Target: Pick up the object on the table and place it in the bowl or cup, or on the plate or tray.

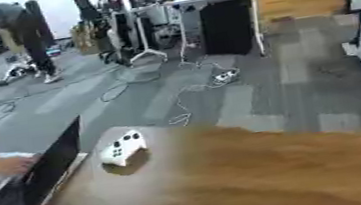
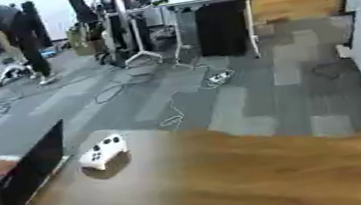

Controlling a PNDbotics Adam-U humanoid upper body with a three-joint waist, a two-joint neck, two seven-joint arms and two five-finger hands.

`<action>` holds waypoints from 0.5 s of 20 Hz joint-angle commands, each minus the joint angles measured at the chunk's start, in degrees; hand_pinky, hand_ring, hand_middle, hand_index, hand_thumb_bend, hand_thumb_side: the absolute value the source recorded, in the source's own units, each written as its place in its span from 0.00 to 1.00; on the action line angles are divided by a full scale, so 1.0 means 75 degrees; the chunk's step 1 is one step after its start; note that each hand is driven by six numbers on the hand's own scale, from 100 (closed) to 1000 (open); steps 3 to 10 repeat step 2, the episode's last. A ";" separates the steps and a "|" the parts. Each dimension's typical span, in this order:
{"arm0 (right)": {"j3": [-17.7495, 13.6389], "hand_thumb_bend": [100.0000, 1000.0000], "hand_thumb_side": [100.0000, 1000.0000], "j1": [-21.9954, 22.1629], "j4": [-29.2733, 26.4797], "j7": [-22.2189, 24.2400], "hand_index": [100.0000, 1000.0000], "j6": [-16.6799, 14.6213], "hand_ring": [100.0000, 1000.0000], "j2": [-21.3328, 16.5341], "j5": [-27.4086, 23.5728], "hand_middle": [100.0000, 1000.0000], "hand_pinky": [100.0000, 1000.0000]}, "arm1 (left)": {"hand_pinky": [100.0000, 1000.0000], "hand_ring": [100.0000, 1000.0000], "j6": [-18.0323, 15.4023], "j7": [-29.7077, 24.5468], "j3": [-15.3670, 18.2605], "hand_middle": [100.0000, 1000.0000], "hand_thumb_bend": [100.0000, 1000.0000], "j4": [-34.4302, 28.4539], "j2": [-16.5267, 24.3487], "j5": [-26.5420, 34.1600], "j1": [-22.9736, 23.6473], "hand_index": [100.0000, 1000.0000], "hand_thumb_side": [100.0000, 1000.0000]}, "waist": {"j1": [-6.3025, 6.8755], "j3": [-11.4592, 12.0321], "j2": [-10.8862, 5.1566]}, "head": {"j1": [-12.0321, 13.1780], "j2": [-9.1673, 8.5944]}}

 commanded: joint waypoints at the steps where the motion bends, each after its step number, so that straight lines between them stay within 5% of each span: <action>1: -0.0030 0.00 0.94 0.0013 -0.0170 -0.0010 1.00 -0.0004 0.67 -0.0136 -0.0044 0.57 0.52 | 0.44 0.71 0.0033 0.0009 -0.0012 0.85 0.04 0.0094 0.0043 -0.0132 0.0086 0.91 1.00 | -0.0019 -0.0024 -0.0110 | -0.0169 -0.0189; 10: -0.0031 0.00 0.94 0.0028 -0.0163 -0.0004 1.00 -0.0001 0.67 -0.0141 -0.0050 0.57 0.52 | 0.44 0.71 0.0043 0.0009 -0.0012 0.85 0.04 0.0105 0.0042 -0.0151 0.0090 0.91 1.00 | -0.0016 -0.0021 -0.0131 | -0.0195 -0.0209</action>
